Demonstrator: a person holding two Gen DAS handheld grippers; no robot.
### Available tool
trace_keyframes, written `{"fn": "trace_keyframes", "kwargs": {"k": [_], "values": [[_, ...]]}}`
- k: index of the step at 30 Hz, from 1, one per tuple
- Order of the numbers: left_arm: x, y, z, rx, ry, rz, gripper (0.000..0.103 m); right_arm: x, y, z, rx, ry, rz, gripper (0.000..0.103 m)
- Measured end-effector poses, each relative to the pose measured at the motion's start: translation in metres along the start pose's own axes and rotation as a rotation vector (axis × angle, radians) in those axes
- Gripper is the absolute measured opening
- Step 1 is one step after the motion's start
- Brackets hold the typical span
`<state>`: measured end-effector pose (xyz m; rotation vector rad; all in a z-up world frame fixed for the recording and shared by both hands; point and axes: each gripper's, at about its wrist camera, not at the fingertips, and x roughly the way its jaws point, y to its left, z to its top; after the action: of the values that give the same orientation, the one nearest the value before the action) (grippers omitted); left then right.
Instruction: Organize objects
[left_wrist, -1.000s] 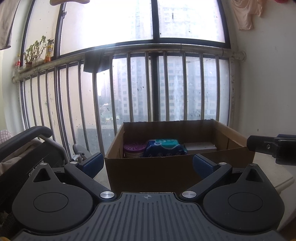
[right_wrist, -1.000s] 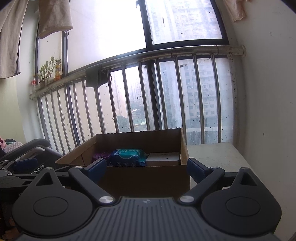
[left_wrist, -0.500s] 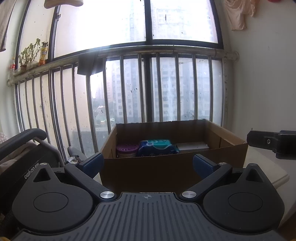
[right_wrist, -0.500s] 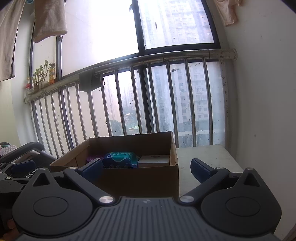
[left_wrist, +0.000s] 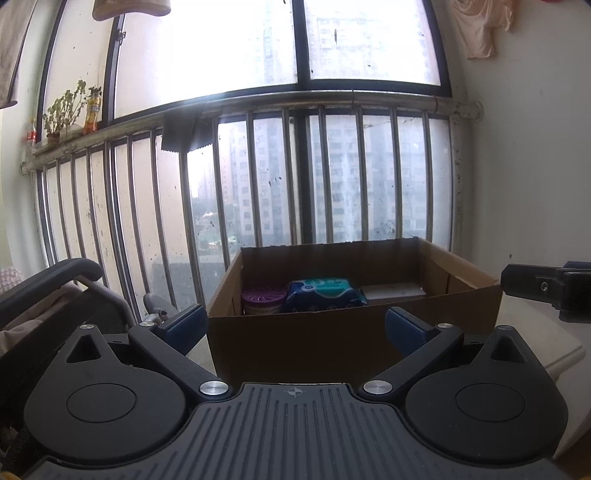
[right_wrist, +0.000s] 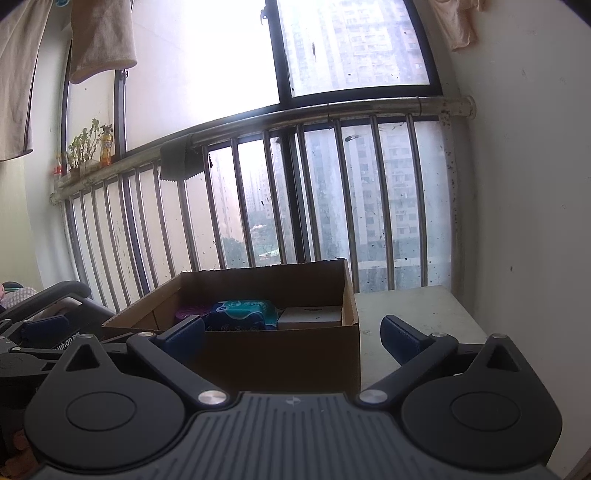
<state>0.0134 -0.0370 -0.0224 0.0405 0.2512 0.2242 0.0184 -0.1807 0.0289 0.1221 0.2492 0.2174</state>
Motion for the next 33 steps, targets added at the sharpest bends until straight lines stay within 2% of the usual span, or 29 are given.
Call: {"fn": "trace_keyframes", "kwargs": {"k": [5,18,33], "values": [[0.001,0.001,-0.002,-0.006,0.004,-0.015,0.103,0.000,0.001,0.001,0.000,-0.001,-0.009,0.103],[0.005,0.009,-0.002,-0.034,0.011,0.001,0.103,0.007,0.010,0.000,-0.029,0.016,0.001,0.103],[0.008,0.006,-0.005,-0.018,0.020,-0.008,0.103,0.008,0.003,0.001,-0.012,0.018,-0.002,0.103]]}}
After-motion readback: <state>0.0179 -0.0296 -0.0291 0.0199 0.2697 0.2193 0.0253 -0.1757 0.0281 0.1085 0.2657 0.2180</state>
